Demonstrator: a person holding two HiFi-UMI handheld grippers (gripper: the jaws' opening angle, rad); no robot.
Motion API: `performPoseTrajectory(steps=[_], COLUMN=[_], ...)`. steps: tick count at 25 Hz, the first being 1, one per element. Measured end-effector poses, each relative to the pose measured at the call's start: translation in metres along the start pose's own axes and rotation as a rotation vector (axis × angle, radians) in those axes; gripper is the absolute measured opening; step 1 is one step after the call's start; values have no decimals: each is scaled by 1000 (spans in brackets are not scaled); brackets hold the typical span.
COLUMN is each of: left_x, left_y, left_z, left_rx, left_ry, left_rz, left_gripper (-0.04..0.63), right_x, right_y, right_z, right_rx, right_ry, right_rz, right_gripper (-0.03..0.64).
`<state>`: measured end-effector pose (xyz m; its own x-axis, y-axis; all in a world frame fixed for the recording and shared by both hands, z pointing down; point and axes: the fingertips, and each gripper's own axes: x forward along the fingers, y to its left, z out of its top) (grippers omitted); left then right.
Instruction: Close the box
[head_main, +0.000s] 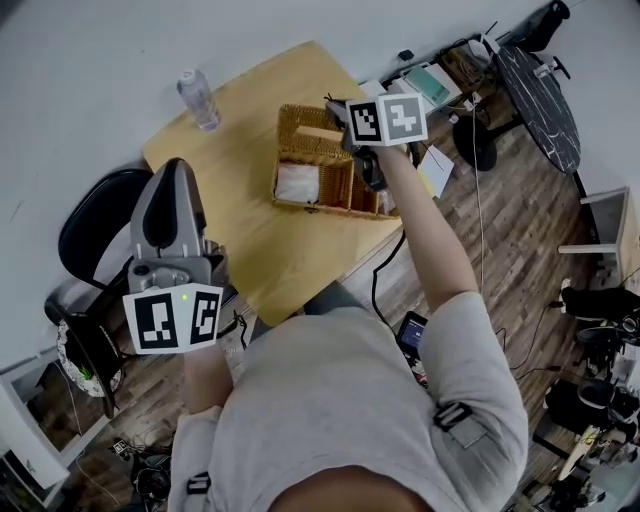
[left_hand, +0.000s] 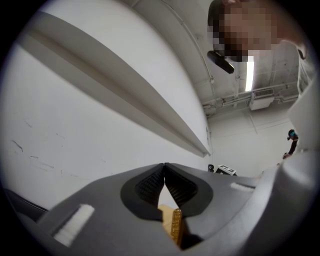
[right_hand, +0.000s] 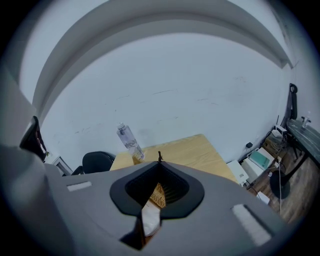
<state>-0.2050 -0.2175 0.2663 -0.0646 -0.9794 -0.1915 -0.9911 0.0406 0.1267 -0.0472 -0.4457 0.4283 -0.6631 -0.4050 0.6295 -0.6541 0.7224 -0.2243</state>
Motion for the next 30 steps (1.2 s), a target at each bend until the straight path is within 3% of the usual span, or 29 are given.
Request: performPoseTrajectory(steps=[30], left_x=[-41], left_y=[-17], left_z=[6], left_rx=[-18], left_ry=[15], left_rz=[-162], left_gripper=[58], right_x=[-47], right_y=[61], right_z=[-78], right_rx=[16], right_ry=[-108], right_rz=[-45], right_gripper=[14])
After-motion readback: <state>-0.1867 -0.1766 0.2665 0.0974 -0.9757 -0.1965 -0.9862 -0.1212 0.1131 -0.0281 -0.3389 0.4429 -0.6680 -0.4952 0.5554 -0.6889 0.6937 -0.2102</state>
